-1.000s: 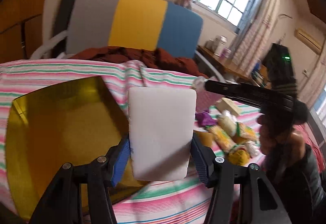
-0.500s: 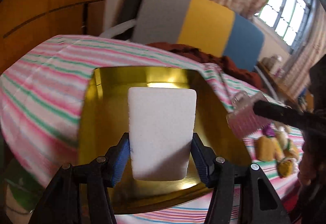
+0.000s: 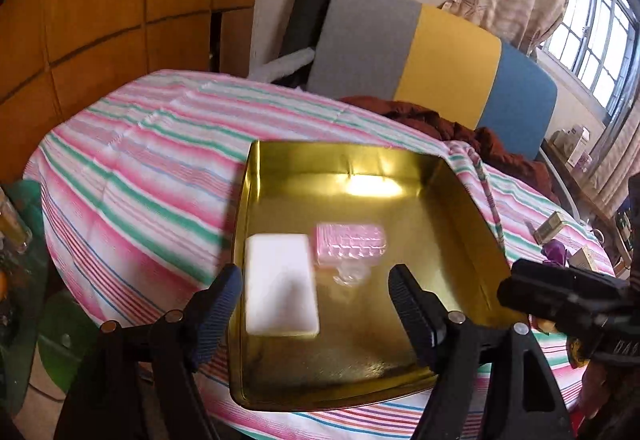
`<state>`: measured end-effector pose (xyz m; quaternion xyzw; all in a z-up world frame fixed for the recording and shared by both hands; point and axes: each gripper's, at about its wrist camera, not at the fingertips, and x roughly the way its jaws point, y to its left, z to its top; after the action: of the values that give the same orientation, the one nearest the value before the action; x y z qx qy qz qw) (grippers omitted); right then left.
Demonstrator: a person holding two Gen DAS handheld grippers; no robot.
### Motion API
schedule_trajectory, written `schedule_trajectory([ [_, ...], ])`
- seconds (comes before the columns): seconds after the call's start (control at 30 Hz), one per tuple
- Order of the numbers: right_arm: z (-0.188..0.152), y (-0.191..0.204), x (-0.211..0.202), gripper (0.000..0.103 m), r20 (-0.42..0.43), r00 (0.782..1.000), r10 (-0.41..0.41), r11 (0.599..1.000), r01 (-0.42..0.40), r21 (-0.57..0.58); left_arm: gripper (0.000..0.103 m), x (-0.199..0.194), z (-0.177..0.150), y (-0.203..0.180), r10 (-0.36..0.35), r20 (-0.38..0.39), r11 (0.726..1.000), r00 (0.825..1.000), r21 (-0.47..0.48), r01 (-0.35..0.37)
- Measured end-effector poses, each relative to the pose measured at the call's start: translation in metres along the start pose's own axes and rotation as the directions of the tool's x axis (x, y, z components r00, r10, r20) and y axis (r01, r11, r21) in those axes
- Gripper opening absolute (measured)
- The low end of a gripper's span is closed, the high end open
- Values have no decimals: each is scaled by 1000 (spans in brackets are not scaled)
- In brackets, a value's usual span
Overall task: Organize objects
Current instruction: 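Place the white sponge and pink roller in the gold tray with both grippers, then return both grippers to the pile and grasp the yellow sponge with the left gripper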
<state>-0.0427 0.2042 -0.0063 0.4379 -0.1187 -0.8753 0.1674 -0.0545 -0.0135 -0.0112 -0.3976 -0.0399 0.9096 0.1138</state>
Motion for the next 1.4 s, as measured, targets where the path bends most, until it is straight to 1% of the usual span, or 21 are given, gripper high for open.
schedule_trajectory([
  [0.07,-3,4,-4,63,11,999,-34,999,34,-19,77,-4,4,-6,-2,14,1000,1000,12,2],
  [0.17,-10,11,-11,69,38,995,-93,994,95,-52,77,-8,5,-13,2,17,1000,1000,27,-2],
  [0.27,-14,15,-14,69,53,991,-121,990,124,-65,77,-10,5,-20,5,15,999,1000,44,-5],
  [0.33,-17,15,-17,70,70,985,-158,984,163,-65,77,-11,3,-25,8,13,999,1000,50,-8],
  [0.47,-21,11,-24,72,104,970,-220,973,227,-52,77,-16,0,-33,12,24,998,1000,69,-13],
  [0.63,-25,7,-38,78,162,938,-305,947,317,-50,77,-15,-6,-48,-4,15,994,1000,106,2],
  [0.7,-26,5,-42,80,172,933,-317,942,330,-51,77,-15,-8,-54,-7,13,992,1000,123,5],
  [0.8,-29,0,-46,82,175,932,-317,943,329,-45,77,-14,-11,-60,-21,9,990,1000,143,19],
  [0.93,-33,-13,-55,83,180,924,-337,939,344,-7,77,-14,-13,-69,-21,11,985,1000,174,19],
  [0.97,-35,-16,-58,84,182,922,-343,937,348,3,77,-14,-13,-71,-20,11,985,1000,169,18],
  [1.1,-38,-30,-69,87,190,909,-371,928,371,37,77,-12,-14,-78,-27,4,982,1000,188,26],
  [1.4,-43,-62,-90,89,190,876,-443,897,430,105,77,-7,-19,-92,-50,-17,976,999,212,53],
])
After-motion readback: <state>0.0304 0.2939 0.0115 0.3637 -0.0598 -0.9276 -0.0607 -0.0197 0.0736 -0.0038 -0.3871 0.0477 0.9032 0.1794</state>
